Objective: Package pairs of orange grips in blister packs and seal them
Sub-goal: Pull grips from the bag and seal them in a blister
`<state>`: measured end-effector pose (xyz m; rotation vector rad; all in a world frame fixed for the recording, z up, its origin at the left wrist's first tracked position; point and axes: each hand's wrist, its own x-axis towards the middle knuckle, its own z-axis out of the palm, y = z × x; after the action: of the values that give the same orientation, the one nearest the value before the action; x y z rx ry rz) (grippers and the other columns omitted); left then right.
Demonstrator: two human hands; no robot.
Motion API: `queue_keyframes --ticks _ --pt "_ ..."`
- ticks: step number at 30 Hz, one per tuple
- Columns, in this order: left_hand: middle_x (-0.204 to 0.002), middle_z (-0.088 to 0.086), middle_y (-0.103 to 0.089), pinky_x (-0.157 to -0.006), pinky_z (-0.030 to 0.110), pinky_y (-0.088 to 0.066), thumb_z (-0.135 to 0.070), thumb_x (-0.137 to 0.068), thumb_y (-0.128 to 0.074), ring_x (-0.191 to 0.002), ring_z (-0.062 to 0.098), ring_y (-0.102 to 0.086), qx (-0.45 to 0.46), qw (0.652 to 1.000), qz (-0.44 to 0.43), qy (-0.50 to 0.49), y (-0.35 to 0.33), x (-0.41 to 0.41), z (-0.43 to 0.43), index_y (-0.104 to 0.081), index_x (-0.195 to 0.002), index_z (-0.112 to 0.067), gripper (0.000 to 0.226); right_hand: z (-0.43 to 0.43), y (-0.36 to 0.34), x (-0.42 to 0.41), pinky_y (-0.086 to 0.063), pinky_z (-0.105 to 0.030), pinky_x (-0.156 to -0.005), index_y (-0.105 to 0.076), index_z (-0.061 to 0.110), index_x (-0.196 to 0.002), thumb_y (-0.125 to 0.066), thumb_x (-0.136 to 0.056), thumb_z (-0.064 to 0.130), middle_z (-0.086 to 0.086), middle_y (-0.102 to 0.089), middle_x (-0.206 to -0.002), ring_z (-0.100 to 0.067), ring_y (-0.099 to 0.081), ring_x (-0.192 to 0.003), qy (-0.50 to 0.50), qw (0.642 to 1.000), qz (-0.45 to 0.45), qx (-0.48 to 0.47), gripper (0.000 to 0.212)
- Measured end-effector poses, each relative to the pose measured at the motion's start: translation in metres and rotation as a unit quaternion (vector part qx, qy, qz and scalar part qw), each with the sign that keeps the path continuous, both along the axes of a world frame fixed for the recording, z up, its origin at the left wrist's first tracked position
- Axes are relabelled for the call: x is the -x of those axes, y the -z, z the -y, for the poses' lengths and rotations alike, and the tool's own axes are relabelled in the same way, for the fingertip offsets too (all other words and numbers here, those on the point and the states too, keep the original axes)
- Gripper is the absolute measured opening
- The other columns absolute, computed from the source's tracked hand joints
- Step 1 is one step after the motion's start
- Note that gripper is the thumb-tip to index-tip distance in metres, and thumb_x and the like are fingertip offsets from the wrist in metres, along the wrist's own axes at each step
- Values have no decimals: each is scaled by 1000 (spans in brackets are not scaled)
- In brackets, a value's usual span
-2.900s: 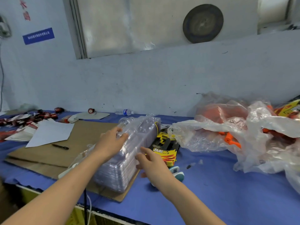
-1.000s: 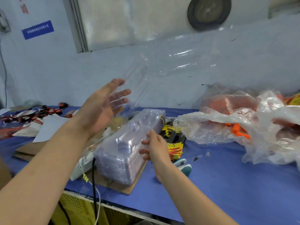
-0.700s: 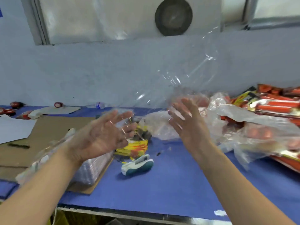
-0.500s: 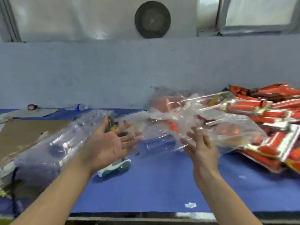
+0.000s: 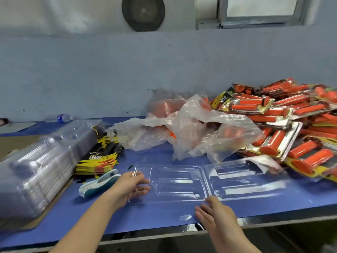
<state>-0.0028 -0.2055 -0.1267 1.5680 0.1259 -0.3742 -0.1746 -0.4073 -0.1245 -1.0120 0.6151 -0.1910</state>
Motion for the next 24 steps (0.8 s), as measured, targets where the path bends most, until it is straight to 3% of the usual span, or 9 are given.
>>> queue_keyframes --ticks 2,4,8,10,11,13,16,20,24 --pt "-84 16 -70 -49 29 -57 -6 -100 -53 -59 24 -69 -5 1000 -7 2 7 -4 -2 -55 -102 -5 3 3 -2 -3 -49 -45 -86 -52 -5 -95 -53 -99 16 -27 -52 -125 -38 -58 -101 20 998 -43 -41 21" --pt "-81 16 -69 -50 29 -58 -8 -100 -53 -58 24 -69 -19 1000 -14 7 11 -7 -5 -56 -99 -3 6 3 -7 -4 -48 -41 -70 -57 2 -94 -54 -99 18 -19 -60 -114 -33 -62 -92 15 998 -53 -21 17" --pt "-73 13 -57 -43 28 -49 -19 -102 -50 -48 25 -58 -34 999 -36 17 9 -9 -11 -47 -99 -4 15 1 -31 -28 -50 -29 -63 -65 25 -103 -53 -97 20 -2 -68 -98 -17 -66 -82 -56 984 39 168 14" --pt "-72 9 -50 -49 27 -44 -24 -102 -49 -50 23 -51 -106 994 9 2 8 -14 -18 -46 -105 -9 16 0 -42 -50 -49 -25 -65 -65 32 -99 -53 -95 20 3 -67 -96 -10 -64 -75 -80 955 93 271 17" --pt "-76 7 -54 -54 30 -47 -26 -100 -51 -57 25 -56 -191 979 64 -15 8 -18 -23 -50 -108 -11 17 0 -44 -62 -48 -23 -63 -63 34 -99 -52 -95 21 4 -66 -96 -10 -62 -74 -91 938 109 316 18" --pt "-89 6 -67 -71 37 -53 -28 -98 -52 -80 30 -66 -364 908 200 -58 4 -23 -35 -59 -108 -14 19 -1 -42 -89 -45 -19 -56 -61 35 -99 -49 -95 22 7 -63 -95 -8 -57 -68 -109 898 129 407 18" --pt "-101 5 -72 -77 37 -50 -27 -97 -50 -95 30 -64 -450 831 299 -130 -8 -35 -50 -66 -109 -19 21 -3 -30 -124 -49 -28 -72 -57 34 -107 -45 -96 23 17 -60 -102 -3 -56 -82 -129 817 129 548 19" --pt "-126 14 -62 -89 43 -45 -34 -98 -48 -114 38 -53 -571 756 293 -126 -13 -68 -66 -60 -127 -17 35 -12 -11 -151 -41 -37 -93 -54 25 -123 -45 -97 22 9 -58 -117 -18 -51 -110 -147 714 104 676 27" --pt "-133 16 -56 -98 44 -42 -40 -97 -50 -121 39 -48 -633 736 237 -47 -2 -92 -73 -53 -135 -17 44 -15 -2 -162 -37 -38 -97 -51 26 -128 -42 -98 24 6 -54 -126 -21 -48 -114 -158 640 96 746 32"
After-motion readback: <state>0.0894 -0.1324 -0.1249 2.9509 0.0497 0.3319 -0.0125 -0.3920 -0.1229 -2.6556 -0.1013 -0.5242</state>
